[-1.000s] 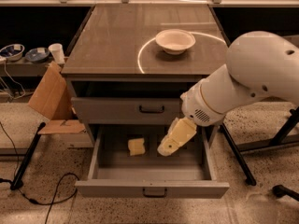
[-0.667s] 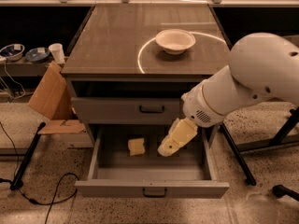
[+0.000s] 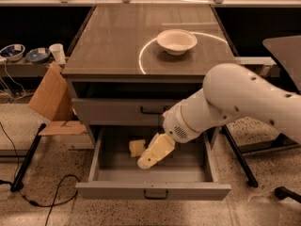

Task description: Pick sponge from middle drawer and place on counter

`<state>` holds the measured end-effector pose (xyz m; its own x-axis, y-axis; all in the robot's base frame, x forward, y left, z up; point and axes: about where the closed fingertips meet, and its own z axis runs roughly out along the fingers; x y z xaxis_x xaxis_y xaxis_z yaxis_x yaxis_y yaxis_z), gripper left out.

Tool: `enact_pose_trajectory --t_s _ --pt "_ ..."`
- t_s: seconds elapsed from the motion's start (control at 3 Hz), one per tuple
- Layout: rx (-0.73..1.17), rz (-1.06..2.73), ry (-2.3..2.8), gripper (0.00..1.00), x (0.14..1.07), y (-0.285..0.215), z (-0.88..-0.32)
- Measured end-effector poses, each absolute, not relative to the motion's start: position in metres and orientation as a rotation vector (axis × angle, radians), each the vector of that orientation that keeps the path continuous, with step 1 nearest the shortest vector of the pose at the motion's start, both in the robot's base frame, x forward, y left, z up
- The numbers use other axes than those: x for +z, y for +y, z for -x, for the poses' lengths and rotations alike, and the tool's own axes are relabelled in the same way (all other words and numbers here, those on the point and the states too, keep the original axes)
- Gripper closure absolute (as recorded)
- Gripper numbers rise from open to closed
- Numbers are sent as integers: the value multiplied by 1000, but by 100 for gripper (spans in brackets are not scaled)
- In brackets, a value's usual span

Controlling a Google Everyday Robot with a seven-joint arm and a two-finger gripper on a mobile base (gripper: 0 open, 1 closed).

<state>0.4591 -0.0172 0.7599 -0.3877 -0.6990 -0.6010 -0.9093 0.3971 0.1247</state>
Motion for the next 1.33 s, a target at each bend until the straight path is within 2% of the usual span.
enact_pose_trajectory --t_s 1.0,1.33 --pt "995 1211 2215 0 648 105 -468" --pt "993 1207 2216 0 648 105 -468"
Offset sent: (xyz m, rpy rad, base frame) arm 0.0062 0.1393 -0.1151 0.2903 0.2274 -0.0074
